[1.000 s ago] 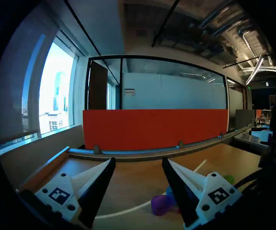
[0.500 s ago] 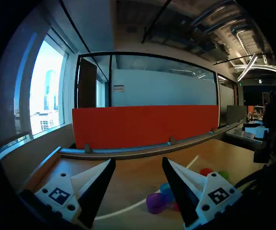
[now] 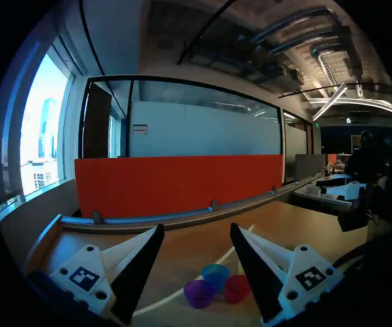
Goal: Pour water
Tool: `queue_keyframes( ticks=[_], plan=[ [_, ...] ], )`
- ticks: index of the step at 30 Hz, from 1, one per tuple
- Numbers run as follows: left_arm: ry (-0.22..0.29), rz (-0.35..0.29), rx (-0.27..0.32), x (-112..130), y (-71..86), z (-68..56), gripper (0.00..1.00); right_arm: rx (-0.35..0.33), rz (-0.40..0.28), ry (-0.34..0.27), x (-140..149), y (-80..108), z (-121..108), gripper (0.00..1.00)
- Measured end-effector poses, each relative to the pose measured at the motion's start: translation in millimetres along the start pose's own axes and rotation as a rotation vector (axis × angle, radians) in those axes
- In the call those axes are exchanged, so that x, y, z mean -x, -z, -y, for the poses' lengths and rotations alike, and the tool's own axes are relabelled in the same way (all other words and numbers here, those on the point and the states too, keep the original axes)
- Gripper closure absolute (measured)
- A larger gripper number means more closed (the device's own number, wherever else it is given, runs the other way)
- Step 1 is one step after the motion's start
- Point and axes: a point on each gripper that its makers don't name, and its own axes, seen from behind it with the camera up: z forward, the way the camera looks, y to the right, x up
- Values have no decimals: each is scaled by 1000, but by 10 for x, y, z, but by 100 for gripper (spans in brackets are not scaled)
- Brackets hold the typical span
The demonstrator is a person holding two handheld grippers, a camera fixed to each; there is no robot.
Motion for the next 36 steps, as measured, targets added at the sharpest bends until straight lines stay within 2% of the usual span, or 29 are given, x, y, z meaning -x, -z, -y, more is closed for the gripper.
queue_keyframes(
  ticks=[8,17,29,36],
  plan=[
    [13,14,43,28,-41,-83,10,-39,20,34,24,-2,76,1],
    [-26,50,123,62,-75,-216,10,-81,64,58,75,-2,136,1],
    [-49,120,205,260,-185,-260,10,-122,135,75,265,-21,153,1],
    [-82,168,221,406,-305,-210,10,-142,166,112,353,-40,173,1]
  ],
)
